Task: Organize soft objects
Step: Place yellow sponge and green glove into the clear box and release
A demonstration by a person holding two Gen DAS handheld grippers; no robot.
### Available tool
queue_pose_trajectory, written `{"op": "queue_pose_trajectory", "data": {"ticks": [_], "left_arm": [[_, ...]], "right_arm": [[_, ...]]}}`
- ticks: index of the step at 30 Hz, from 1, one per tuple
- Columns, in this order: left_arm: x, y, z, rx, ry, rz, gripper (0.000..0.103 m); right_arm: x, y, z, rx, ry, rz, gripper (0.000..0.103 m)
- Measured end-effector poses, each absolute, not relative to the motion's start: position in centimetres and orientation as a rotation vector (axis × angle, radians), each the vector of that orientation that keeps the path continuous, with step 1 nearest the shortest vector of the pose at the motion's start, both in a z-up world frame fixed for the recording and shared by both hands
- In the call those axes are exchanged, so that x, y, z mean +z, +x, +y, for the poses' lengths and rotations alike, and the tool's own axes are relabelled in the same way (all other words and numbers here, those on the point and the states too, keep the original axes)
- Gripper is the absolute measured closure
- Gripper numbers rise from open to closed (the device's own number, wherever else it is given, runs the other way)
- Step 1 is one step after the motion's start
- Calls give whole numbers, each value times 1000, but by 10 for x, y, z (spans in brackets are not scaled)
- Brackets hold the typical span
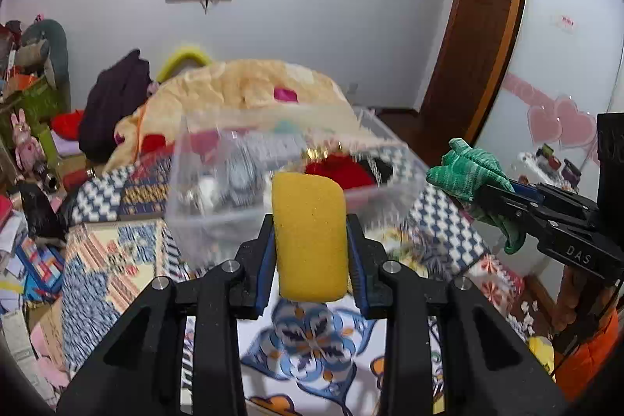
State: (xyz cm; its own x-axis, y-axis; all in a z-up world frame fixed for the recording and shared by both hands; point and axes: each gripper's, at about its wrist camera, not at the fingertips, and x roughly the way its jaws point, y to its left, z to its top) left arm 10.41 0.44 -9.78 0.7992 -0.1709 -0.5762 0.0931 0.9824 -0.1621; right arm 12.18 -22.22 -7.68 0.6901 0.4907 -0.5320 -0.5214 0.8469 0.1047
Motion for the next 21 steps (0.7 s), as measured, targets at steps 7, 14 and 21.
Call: {"op": "queue_pose_trajectory", "data": {"ticks": [7, 14, 21], "left_arm": [[-76, 130, 13, -109, -135, 569, 70], [-71, 161, 16, -95, -169, 557, 70], [-80, 191, 20, -83, -183, 599, 70]], "right_arm": [[-57, 136, -198, 592, -54, 501, 75], [-56, 153, -175, 596, -58, 472, 75], [-61, 174, -165, 576, -54, 490, 75]]}}
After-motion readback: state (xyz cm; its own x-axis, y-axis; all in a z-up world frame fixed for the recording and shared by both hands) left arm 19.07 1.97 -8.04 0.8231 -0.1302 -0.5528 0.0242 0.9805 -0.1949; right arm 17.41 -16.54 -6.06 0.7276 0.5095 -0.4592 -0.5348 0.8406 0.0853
